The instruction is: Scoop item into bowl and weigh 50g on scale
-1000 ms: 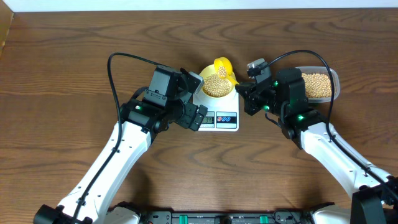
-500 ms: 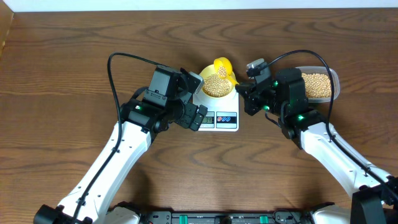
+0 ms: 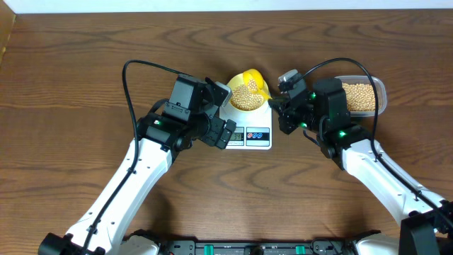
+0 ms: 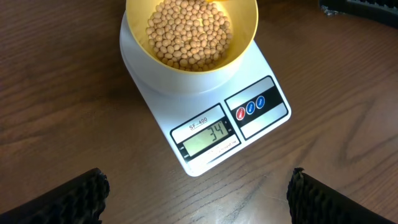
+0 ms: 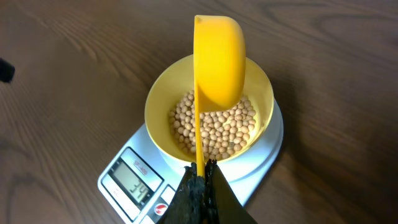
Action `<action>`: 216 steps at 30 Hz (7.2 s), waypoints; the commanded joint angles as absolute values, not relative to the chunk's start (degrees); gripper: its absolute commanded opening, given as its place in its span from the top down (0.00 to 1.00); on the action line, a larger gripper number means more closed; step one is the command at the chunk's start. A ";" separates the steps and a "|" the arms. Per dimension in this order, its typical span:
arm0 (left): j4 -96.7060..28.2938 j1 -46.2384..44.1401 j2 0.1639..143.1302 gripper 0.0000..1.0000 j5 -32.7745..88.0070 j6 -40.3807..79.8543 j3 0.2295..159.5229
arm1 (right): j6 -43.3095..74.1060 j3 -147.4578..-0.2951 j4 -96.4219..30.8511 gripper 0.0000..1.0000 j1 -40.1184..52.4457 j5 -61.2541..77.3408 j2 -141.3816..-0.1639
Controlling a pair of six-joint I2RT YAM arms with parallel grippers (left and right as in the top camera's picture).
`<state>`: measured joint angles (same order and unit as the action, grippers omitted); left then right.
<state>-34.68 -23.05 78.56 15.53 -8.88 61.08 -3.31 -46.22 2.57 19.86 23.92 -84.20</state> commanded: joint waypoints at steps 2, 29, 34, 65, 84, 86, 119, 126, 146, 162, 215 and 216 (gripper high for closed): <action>-34.85 -23.07 78.87 0.06 15.18 -9.39 60.82 | -10.31 -47.18 2.20 0.99 20.47 23.83 -83.02; -34.85 -23.07 78.87 0.06 15.16 -9.39 60.82 | -16.53 -47.18 2.33 0.99 20.69 21.98 -83.02; -34.85 -23.07 78.87 0.06 15.18 -9.39 60.82 | -16.32 -47.18 2.33 0.99 20.69 21.98 -83.02; -34.85 -23.07 78.87 0.06 15.16 -9.39 60.82 | 2.85 -47.20 12.88 0.99 20.29 19.86 -82.13; -34.85 -23.07 78.87 0.06 15.18 -9.39 60.82 | 4.01 -47.13 -11.60 0.99 -2.79 5.89 -69.84; -34.85 -23.07 78.87 0.06 15.18 -9.39 60.82 | 4.01 -47.13 -15.00 0.99 -3.99 5.89 -69.93; -34.85 -23.07 78.87 0.06 15.16 -9.39 60.82 | 9.93 -47.07 -20.43 0.99 -4.84 12.82 -79.94; -34.85 -23.07 78.87 0.06 15.18 -9.39 60.82 | 12.93 -47.09 -20.40 0.99 -5.37 12.84 -79.83; -34.85 -23.07 78.87 0.06 15.16 -9.39 60.82 | 23.57 -47.09 -20.36 0.99 -18.61 26.74 -77.76; -34.85 -23.07 78.87 0.06 15.16 -9.39 60.82 | 26.39 -47.11 -18.26 0.99 -21.80 38.06 -75.22; -34.85 -23.07 78.87 0.06 15.18 -9.39 60.82 | 31.81 -47.09 8.14 0.99 12.16 36.51 -80.99; -34.85 -23.07 78.87 0.06 15.18 -9.39 60.82 | 29.98 -47.09 8.08 0.99 12.73 36.51 -81.03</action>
